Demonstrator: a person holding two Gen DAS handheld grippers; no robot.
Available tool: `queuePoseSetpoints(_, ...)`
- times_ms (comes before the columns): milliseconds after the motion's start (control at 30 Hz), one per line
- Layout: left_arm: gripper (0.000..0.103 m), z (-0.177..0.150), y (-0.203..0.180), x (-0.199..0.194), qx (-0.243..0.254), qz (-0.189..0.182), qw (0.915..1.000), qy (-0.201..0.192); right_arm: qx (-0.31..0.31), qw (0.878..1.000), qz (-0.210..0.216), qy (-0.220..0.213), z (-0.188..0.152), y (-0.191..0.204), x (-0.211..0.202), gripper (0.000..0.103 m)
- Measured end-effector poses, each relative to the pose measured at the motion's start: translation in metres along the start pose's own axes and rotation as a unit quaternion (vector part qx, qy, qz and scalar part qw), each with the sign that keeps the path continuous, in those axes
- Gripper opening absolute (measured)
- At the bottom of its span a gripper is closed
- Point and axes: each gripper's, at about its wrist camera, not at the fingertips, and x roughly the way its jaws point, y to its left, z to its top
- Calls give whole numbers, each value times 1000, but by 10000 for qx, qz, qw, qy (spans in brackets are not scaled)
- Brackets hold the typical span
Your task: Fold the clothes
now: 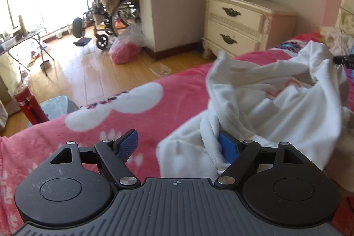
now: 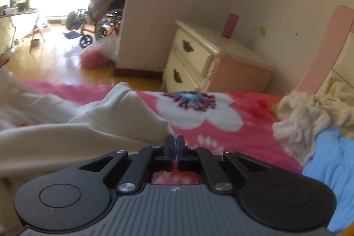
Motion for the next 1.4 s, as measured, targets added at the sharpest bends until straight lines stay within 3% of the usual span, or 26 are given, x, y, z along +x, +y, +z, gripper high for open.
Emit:
queuePoseSetpoints(167,80,2,11,2,-188,226,9996,44,230,9995,-121,174,10,-14,45,1)
queuePoseSetpoints(267,82,2,18,4,-349,285,9989,105,537,9942,185,918,1,-17,79,4)
queuePoseSetpoints(333,83,1,18,3,-366,258,9990,81,771,9910,329,1041,-6,-19,76,6)
queuePoseSetpoints(400,84,1,14,1,-293,262,9992,44,942,9906,372,922,-11,-21,61,28)
queuePoseSetpoints(433,85,0,13,1,-245,259,9994,24,1001,9916,363,733,-12,-24,45,48)
queuePoseSetpoints(467,85,0,12,1,-208,256,9995,12,1069,9923,344,517,-13,-27,28,57)
queuePoseSetpoints(567,86,2,11,2,-199,230,9995,7,1086,9929,465,-109,-8,-32,-26,60)
queuePoseSetpoints(667,88,2,11,3,-280,186,9994,21,883,9849,1371,-584,-2,-15,-75,75)
queuePoseSetpoints(767,91,-2,5,8,-249,145,9994,200,196,9630,2594,-709,-3,33,-107,83)
queuePoseSetpoints(867,91,-10,-3,9,-155,99,9992,346,-867,9406,3176,-833,-12,94,-125,83)
queuePoseSetpoints(1000,91,-15,-6,8,-179,39,9992,365,-2153,9237,3067,-798,-30,156,-128,77)
queuePoseSetpoints(1067,91,-16,-6,9,-186,25,9991,378,-2330,9253,2907,-705,-33,161,-120,22)
queuePoseSetpoints(1167,92,-15,-5,13,-188,9,9990,395,-1776,9354,2988,-646,-21,142,-116,4)
queuePoseSetpoints(1300,92,-16,-5,19,-210,29,9987,470,-529,9522,2905,-778,8,87,-111,4)
queuePoseSetpoints(1400,92,-17,-5,20,-212,38,9986,481,313,9661,2437,-789,24,36,-91,4)
